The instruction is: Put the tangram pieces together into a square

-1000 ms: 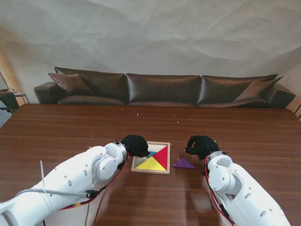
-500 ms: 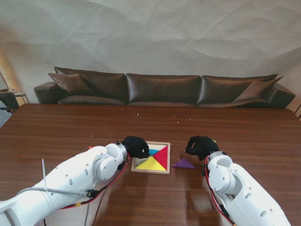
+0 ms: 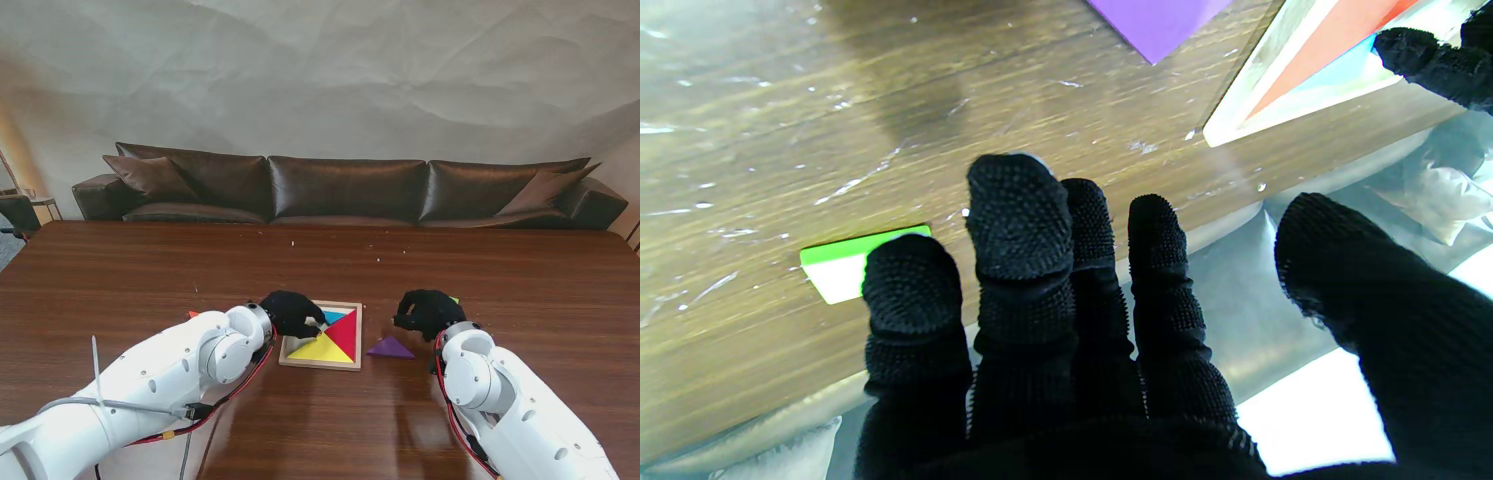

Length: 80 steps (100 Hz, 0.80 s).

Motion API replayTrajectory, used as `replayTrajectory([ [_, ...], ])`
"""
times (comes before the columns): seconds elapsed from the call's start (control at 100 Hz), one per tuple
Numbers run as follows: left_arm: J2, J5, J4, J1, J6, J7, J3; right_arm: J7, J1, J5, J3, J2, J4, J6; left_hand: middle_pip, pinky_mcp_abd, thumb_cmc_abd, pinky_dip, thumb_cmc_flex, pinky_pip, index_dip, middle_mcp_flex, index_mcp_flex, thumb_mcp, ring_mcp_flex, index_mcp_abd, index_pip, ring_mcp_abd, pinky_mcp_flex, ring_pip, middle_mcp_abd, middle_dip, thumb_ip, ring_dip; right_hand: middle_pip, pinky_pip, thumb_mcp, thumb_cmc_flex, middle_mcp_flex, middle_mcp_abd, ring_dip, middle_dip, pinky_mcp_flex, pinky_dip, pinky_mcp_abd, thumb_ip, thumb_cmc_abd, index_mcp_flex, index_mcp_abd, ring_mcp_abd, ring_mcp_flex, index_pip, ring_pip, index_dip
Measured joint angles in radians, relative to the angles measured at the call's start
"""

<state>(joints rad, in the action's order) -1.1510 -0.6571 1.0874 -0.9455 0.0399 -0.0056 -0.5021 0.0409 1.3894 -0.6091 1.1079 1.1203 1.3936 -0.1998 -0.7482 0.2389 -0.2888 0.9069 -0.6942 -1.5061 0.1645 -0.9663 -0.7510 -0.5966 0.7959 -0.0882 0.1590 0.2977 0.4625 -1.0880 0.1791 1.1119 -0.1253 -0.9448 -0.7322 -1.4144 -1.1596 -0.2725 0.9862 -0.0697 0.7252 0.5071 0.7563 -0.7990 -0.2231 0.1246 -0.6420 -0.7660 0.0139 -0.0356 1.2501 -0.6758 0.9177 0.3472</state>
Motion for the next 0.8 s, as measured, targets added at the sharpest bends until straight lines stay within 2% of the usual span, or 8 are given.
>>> replayTrajectory([
  [0.06,-0.001,0.002,-0.002,0.003,-0.001,0.000,0.005,-0.002,0.000,0.001,0.000,0.000,0.000,0.000,0.000,-0.001,0.000,0.000,0.022,0.000,-0.008,0.010,0.025,-0.001,-0.007,0.000,-0.010,-0.005,-0.006,0.000,0.000,0.000,0.000,0.000,0.000,0.000,0.000,0.000,0.000,0.000,0.000,0.000,0.000,0.000,0.000,0.000,0.000,0.000,0.000,0.000,0.000,0.000,0.000,0.000],
  [0.42,-0.008,0.019,-0.011,0.008,-0.003,-0.006,0.014,-0.009,-0.001,0.004,0.001,-0.001,-0.002,0.002,0.000,-0.001,0.010,0.000,0.022,0.001,-0.047,0.027,0.139,-0.001,-0.028,0.013,-0.073,-0.006,-0.022,0.000,0.000,0.000,0.000,0.000,0.000,0.000,0.000,0.000,0.014,0.000,0.000,0.000,0.000,0.000,0.000,0.000,0.000,0.000,0.000,0.000,0.000,0.000,0.000,0.000],
  [0.8,-0.013,0.030,-0.018,0.014,-0.007,-0.008,0.021,-0.012,-0.001,0.008,0.001,-0.002,-0.003,0.002,0.000,-0.002,0.010,0.000,0.022,0.013,-0.061,0.039,0.174,-0.001,-0.031,0.014,-0.087,-0.006,-0.031,0.000,0.000,0.000,0.000,0.000,0.000,0.000,0.000,0.000,0.014,0.000,0.000,0.000,-0.001,0.000,0.000,0.000,0.000,0.000,0.001,0.000,0.000,0.000,0.000,0.000],
])
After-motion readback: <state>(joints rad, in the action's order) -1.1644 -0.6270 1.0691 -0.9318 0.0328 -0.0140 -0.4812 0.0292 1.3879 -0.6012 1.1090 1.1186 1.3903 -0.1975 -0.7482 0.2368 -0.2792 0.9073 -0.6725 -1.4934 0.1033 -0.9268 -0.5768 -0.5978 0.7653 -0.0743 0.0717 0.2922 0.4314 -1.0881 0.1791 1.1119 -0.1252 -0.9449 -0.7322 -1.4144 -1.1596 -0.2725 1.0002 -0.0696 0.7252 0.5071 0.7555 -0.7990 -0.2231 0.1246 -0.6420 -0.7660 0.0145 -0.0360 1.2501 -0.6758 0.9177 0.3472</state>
